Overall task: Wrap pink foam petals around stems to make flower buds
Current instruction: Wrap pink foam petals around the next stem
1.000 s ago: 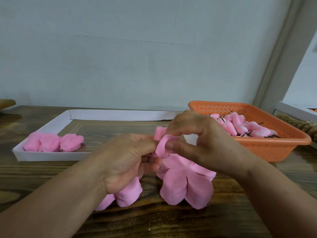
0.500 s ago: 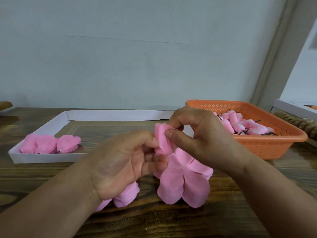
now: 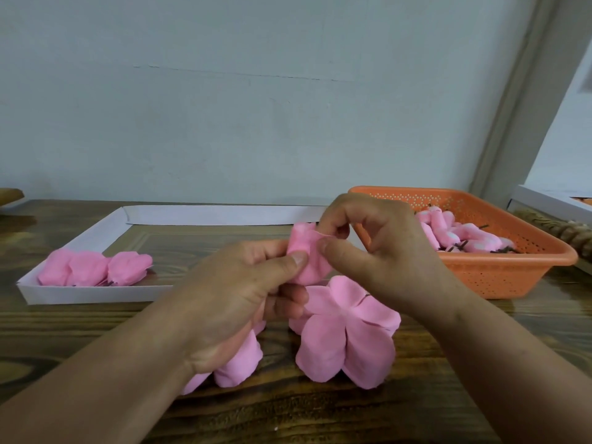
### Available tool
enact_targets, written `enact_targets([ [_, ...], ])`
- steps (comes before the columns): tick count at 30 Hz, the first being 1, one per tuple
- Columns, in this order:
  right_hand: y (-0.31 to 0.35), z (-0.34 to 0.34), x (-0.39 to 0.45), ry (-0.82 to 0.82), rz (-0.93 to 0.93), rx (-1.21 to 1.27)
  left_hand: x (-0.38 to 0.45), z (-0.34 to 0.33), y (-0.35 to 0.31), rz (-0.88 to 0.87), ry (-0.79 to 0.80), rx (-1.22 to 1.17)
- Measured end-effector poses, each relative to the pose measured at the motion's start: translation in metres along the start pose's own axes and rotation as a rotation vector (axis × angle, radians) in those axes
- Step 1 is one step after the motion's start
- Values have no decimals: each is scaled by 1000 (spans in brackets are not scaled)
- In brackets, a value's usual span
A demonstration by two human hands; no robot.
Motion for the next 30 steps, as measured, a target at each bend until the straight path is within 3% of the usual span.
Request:
enact_targets([
  [5,-14,-2,1,107,-158,165,-1,-2,-2,-51,75,135],
  [9,-10,-9,-3,225,-158,200,-3,-6,-1,-110,118,290],
  [15,-10,-8,-3,211,-163,195,-2,-3,0,-173,93,428],
  [19,-9,-7,-2,197,-147,187,-1,-3,2,-147,108,438],
  [24,-4,-18,-6,307,-99,78,-3,-8,6,-105,167,372],
  [30,-15,-14,-4,234,-203,127,2,1,4,-92,24,283],
])
Point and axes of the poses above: each hand's wrist, its own x-axis towards the middle knuckle, its own z-axis out of the back of the hand, y = z × x, the point moved 9 cm from there along x, towards the middle knuckle, and after that the axes turned 11 degrees about -y, right-handed, at the moved point
